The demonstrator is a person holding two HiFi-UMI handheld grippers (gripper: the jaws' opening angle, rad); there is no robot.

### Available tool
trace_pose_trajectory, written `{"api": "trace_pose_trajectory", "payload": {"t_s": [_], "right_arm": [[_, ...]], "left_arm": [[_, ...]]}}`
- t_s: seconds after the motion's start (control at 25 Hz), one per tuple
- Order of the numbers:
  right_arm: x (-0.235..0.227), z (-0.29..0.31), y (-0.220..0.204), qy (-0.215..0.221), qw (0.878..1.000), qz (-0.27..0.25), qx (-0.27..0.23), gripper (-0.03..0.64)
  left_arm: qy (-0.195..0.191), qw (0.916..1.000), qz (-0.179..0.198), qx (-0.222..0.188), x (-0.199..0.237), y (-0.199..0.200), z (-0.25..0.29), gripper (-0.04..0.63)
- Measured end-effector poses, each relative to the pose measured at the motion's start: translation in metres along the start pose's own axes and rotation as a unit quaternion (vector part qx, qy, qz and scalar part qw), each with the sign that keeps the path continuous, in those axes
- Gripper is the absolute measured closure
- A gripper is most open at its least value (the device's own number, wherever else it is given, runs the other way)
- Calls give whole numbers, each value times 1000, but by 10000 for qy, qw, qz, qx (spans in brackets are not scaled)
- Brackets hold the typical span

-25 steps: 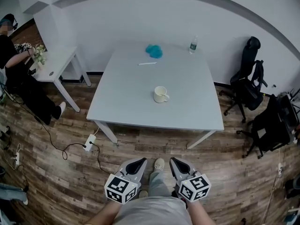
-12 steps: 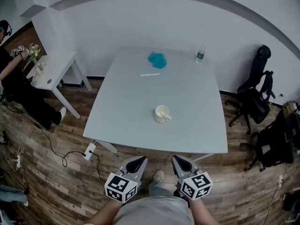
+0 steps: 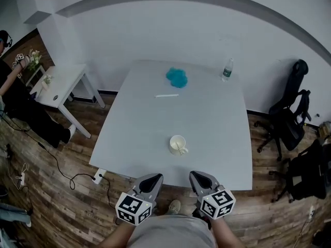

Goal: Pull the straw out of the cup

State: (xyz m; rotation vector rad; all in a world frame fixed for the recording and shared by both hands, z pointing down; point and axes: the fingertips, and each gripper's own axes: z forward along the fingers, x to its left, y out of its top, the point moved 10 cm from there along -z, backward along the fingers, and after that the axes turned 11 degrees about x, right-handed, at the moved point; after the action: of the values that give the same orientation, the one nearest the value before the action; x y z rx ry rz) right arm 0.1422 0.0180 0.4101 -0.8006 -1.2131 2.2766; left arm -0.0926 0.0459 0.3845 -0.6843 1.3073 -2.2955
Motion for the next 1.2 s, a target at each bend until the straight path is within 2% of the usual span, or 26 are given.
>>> {"api": "trace_pose_trajectory", "payload": {"t_s": [0.32,0.76,1.0,1.04,1.2], "right_arm": [[-11,17,6,-24,9998,176,69,609],[-1,39,15,-371,9987,331,64,609],[-6,47,13,-502,9981,337,121,607],[-7,48,13,-519,9980,342,143,588],[-13,57,9,-583,9973,336,279,577]], "left_arm": [[-62,9999,-10,114,14,9,9,575],[-481,9984,255,179,48,24,21,575],[-613,9976,258,169,53,27,31,575],[-620,9976,254,173,53,27,32,575],[-589,9979,176,198,59,24,35,576]]}}
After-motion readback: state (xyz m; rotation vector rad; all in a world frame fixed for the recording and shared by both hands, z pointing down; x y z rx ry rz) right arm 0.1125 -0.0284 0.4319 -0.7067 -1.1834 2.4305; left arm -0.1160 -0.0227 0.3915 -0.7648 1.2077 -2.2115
